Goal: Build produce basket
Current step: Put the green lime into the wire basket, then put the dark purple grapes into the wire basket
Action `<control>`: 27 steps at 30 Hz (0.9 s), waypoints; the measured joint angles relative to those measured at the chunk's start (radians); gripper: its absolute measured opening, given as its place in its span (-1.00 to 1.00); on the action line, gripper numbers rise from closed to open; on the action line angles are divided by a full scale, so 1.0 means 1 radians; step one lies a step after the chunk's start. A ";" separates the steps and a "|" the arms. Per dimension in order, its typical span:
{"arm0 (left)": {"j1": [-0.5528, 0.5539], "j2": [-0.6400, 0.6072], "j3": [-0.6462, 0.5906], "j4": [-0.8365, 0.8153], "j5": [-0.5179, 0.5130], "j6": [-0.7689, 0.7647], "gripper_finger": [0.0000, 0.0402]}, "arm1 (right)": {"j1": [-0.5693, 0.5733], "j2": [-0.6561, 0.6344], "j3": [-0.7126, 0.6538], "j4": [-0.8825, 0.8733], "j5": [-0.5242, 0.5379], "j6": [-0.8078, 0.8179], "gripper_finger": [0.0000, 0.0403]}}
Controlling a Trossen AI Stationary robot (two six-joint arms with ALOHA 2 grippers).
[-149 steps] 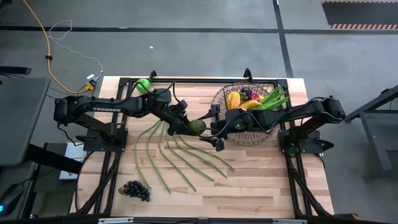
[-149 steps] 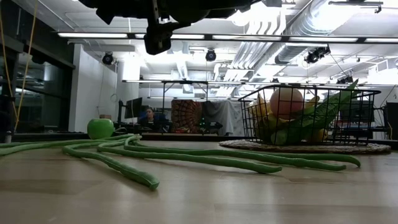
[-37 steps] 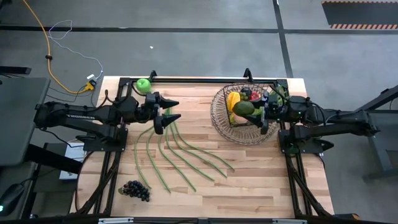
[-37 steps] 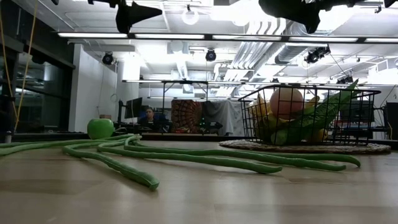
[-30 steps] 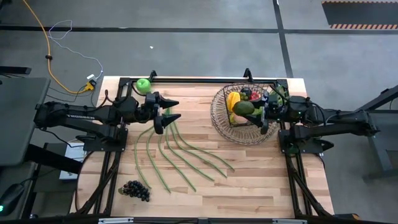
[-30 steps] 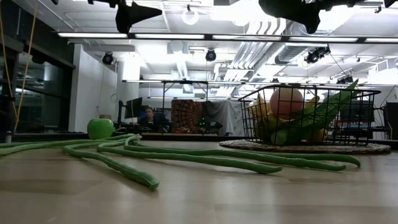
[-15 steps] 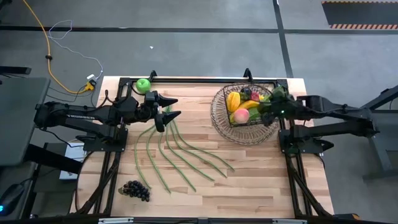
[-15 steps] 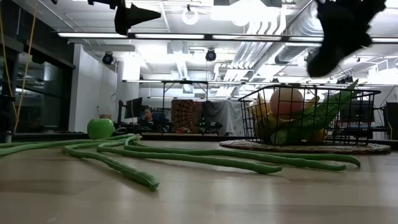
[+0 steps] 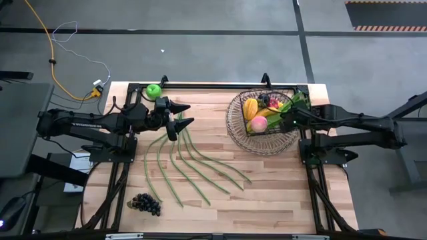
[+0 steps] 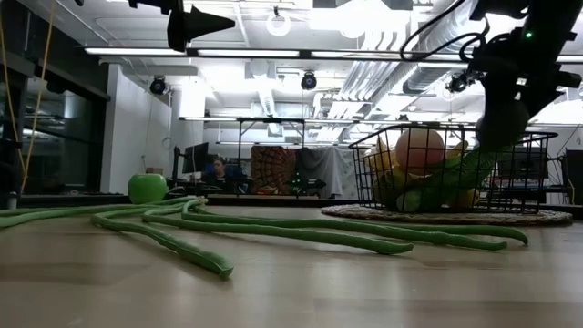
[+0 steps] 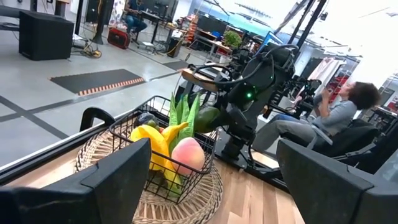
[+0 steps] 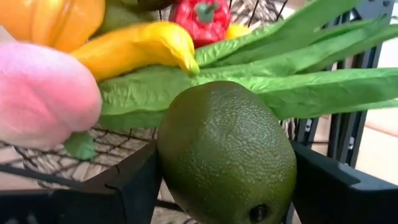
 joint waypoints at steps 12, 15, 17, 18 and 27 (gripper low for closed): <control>0.000 0.000 0.000 -0.001 0.000 0.001 0.67 | -0.004 0.000 0.000 0.018 0.008 -0.015 0.38; 0.000 0.000 0.000 -0.001 0.000 0.001 0.67 | -0.004 0.000 0.000 0.018 0.001 -0.015 0.38; 0.000 0.000 0.000 -0.001 0.000 0.001 0.67 | -0.004 0.000 0.000 0.018 0.000 -0.004 0.41; 0.000 0.000 0.000 -0.001 0.000 0.001 0.67 | -0.004 0.000 0.000 0.017 0.001 0.006 0.43; 0.000 0.000 0.000 -0.001 0.000 0.000 0.67 | -0.030 0.000 0.000 0.025 0.034 0.033 0.95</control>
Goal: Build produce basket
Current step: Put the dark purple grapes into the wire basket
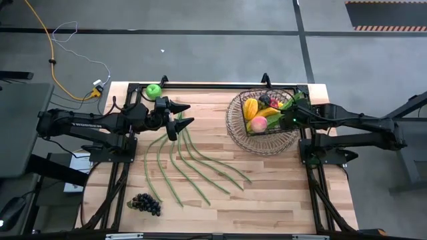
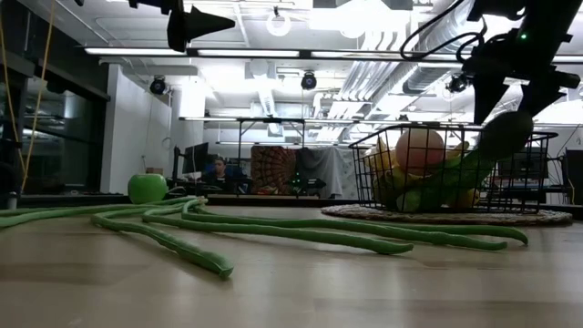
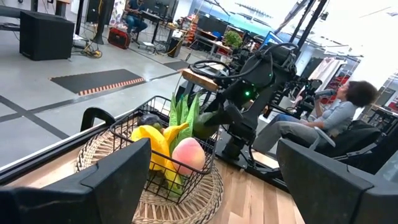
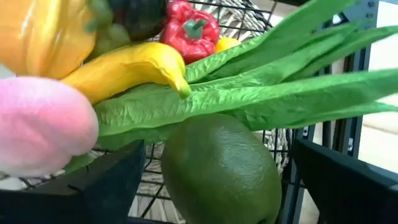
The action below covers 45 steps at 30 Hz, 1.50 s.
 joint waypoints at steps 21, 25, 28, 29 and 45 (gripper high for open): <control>0.000 -0.056 0.002 0.064 0.008 -0.035 0.67 | -0.103 0.007 0.157 0.619 -0.101 -0.471 0.91; -0.001 -0.093 0.002 0.053 0.035 -0.061 0.67 | -0.102 0.030 0.108 0.903 -0.397 -0.538 0.91; -0.001 -0.116 0.002 0.045 0.076 -0.092 0.67 | -0.085 0.060 0.085 1.040 -0.557 -0.535 0.91; -0.001 -0.122 0.002 0.045 0.082 -0.099 0.67 | -0.074 0.072 0.081 1.066 -0.577 -0.535 0.91; -0.044 -0.081 0.125 -0.363 0.262 -0.291 0.67 | -0.010 0.143 0.080 1.131 -0.583 -0.576 0.91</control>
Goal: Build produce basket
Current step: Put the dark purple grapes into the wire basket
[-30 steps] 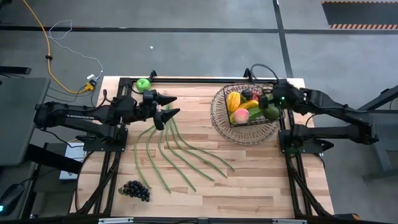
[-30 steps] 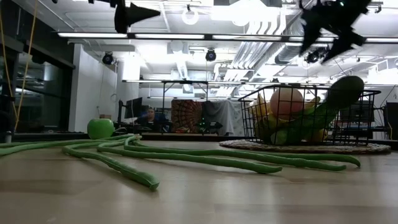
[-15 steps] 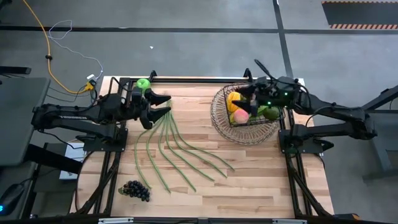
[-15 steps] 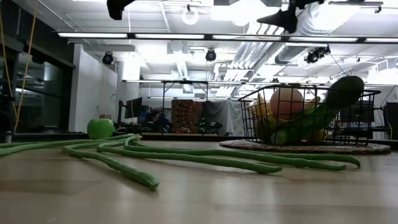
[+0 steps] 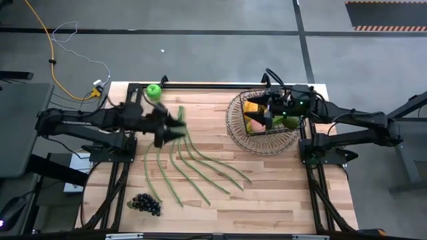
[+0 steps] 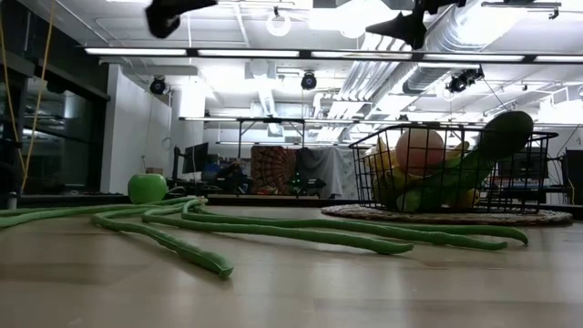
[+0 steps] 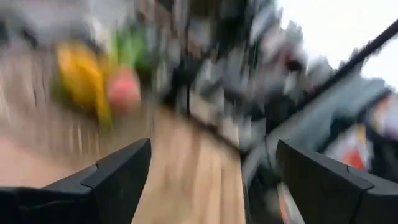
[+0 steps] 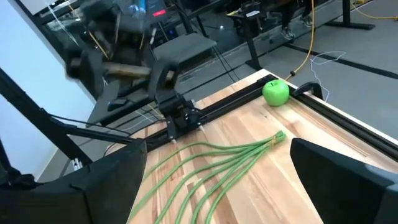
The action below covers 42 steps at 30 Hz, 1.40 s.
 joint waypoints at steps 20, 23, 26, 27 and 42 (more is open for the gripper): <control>-0.926 0.352 0.137 -0.653 0.002 -0.705 0.67 | -0.008 -0.001 0.000 -0.059 0.002 -0.068 0.91; -1.042 0.434 0.137 -0.681 0.002 -0.762 0.67 | -0.008 -0.001 0.000 -0.064 0.002 -0.077 0.91; -1.124 0.521 0.137 -0.712 0.006 -0.813 0.67 | -0.008 -0.001 0.000 -0.069 0.002 -0.077 0.91; -1.142 0.547 0.137 -0.725 0.010 -0.830 0.67 | -0.008 -0.001 0.000 -0.072 0.002 -0.077 0.91; -1.179 0.744 0.137 -0.749 0.009 -0.930 0.57 | -0.008 -0.001 0.000 -0.084 0.045 -0.076 0.91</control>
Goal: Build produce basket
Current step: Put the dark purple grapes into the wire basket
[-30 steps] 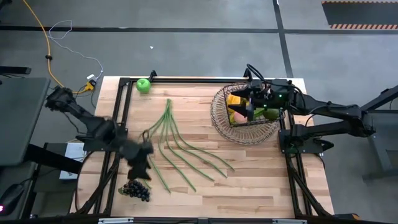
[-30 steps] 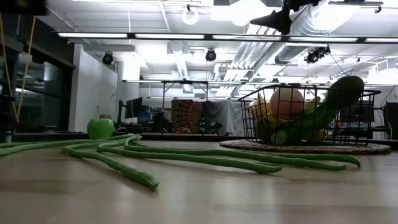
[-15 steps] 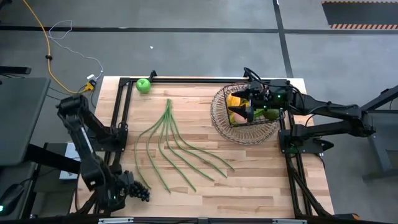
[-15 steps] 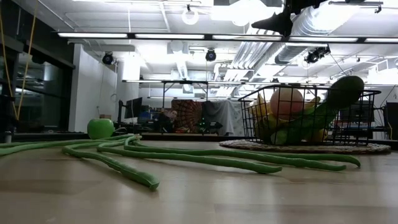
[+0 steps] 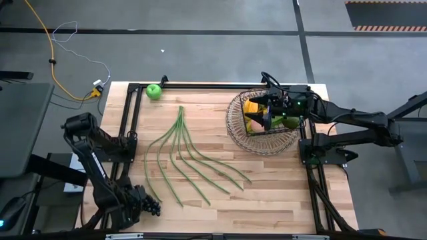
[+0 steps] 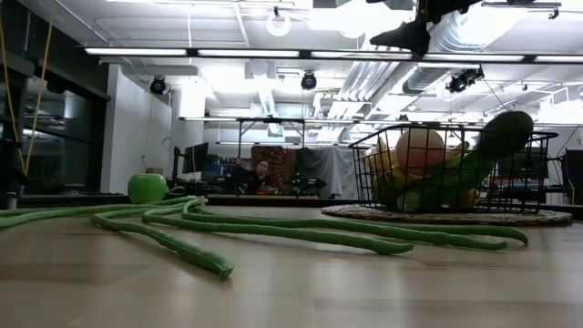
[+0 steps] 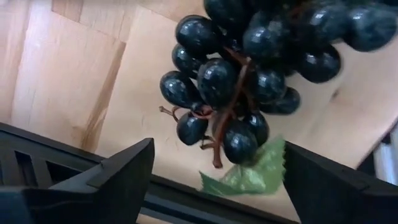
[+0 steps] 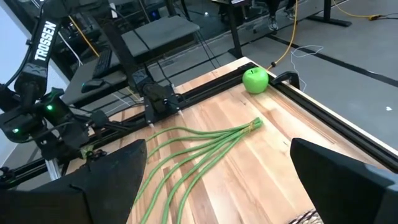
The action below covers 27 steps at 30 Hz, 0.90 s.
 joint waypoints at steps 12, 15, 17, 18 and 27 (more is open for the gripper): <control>0.038 0.041 0.000 -0.003 0.005 0.067 -0.48 | 0.000 0.000 0.000 0.000 0.000 0.001 0.91; 0.055 0.041 0.000 -0.003 0.001 0.097 -0.84 | 0.000 0.000 0.000 0.000 0.000 0.012 0.91; 0.067 0.041 0.000 -0.003 0.000 0.114 -0.94 | 0.000 0.000 0.000 0.001 0.000 0.016 0.91; 0.072 0.041 0.000 -0.003 0.001 0.127 -0.94 | 0.000 0.000 0.000 0.001 0.001 0.016 0.91; 0.157 -0.070 0.000 -0.003 0.105 0.318 -0.96 | 0.000 0.000 0.000 0.001 0.001 0.018 0.91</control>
